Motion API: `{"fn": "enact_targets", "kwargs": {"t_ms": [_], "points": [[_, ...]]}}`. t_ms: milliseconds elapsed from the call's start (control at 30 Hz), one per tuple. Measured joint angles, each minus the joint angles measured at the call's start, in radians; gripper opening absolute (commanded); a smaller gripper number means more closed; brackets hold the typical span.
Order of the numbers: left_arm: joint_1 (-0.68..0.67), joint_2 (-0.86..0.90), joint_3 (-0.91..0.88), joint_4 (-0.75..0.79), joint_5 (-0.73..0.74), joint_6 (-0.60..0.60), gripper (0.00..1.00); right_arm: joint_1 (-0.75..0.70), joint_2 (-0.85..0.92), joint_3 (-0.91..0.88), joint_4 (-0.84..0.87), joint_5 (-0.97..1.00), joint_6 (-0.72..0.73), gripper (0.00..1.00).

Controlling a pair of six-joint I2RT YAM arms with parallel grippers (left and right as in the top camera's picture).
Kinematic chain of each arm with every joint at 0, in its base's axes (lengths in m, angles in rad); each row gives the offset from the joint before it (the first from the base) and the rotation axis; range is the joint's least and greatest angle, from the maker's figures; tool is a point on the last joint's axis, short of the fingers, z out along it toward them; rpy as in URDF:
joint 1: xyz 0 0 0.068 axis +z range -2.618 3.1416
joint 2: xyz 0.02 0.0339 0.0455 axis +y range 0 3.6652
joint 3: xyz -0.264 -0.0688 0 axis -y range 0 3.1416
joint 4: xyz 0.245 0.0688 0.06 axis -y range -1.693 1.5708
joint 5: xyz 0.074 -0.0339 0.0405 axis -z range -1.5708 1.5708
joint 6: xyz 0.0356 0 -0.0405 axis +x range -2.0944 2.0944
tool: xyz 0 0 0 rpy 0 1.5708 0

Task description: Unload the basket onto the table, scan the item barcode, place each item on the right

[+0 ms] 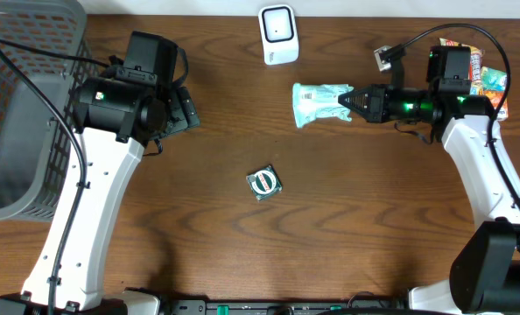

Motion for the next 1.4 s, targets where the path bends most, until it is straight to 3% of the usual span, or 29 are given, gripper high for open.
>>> {"fn": "enact_targets", "kwargs": {"t_ms": [200,367,433,467,500,533,733,933,1000,1067,1233,1400], "points": [[0.0,0.0,0.0,-0.001,0.0,0.0,0.98,0.071,0.0,0.0,-0.07,0.245,0.01,0.01],[0.0,0.0,0.0,0.0,0.0,0.0,0.98,0.222,0.0,0.001,-0.14,0.63,0.014,0.02],[0.0,0.0,0.0,0.0,0.0,0.0,0.98,0.261,0.0,0.001,-0.16,0.73,0.031,0.17],[0.0,0.0,0.0,0.0,0.0,0.0,0.98,0.277,0.0,0.001,-0.169,0.768,0.044,0.35],[0.0,0.0,0.0,0.0,0.0,0.0,0.98,0.29,0.0,0.001,-0.18,0.795,0.06,0.44],[0.0,0.0,0.0,0.0,0.0,0.0,0.98,0.298,0.0,0.001,-0.192,0.814,0.085,0.45],[0.0,0.0,0.0,0.0,0.0,0.0,0.98,0.3,0.0,-0.007,-0.224,0.742,0.238,0.35],[0.0,0.0,0.0,-0.001,0.0,0.0,0.98,0.301,0.0,-0.142,-0.111,0.677,0.448,0.46],[0.0,0.0,0.0,0.0,0.0,0.0,0.98,0.302,0.0,-0.204,-0.034,0.666,0.512,0.66],[0.0,0.0,0.0,0.0,0.0,0.0,0.98,0.303,0.0,-0.269,0.071,0.655,0.581,0.76],[0.0,0.0,0.0,0.0,0.0,0.0,0.98,0.31,0.0,-0.389,0.28,0.636,0.715,0.79],[0.0,0.0,0.0,0.0,0.0,0.0,0.98,0.314,0.01,-0.42,0.348,0.627,0.816,0.78]]}}
